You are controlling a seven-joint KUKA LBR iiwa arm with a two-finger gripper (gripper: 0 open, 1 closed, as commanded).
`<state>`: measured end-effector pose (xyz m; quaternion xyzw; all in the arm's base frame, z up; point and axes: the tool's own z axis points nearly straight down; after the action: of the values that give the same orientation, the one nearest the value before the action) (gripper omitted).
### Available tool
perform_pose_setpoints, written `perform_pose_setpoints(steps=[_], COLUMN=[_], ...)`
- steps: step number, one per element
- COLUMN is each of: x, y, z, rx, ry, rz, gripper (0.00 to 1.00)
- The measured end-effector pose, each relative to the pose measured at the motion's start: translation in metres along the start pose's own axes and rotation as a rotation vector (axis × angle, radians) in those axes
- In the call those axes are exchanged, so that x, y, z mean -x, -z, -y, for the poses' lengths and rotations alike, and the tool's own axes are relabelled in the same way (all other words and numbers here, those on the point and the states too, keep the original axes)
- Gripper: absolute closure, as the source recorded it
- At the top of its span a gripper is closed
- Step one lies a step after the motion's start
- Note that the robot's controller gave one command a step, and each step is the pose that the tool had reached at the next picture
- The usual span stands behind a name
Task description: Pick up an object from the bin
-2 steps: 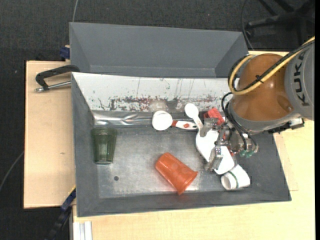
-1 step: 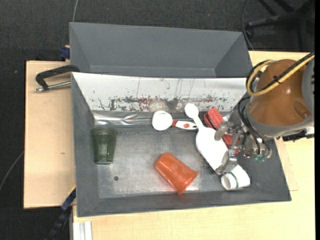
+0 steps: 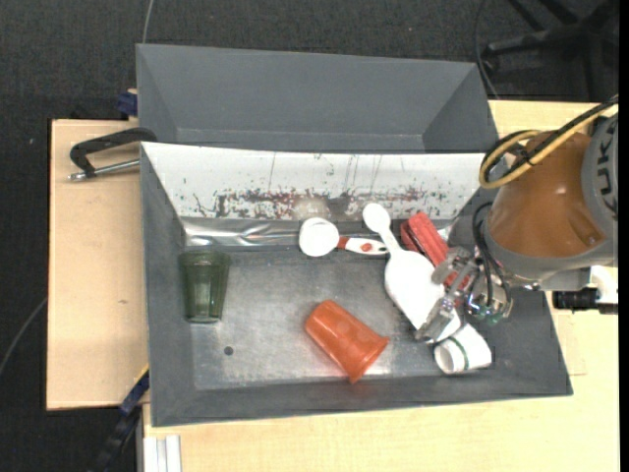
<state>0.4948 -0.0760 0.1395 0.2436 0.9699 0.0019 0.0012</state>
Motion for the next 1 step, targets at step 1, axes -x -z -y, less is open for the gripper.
perform_pose_setpoints(steps=[1], x=[-0.0053], y=[-0.0730], z=[-0.0005], rx=[-0.002], ry=[-0.063], rz=[0.001], gripper=[0.00])
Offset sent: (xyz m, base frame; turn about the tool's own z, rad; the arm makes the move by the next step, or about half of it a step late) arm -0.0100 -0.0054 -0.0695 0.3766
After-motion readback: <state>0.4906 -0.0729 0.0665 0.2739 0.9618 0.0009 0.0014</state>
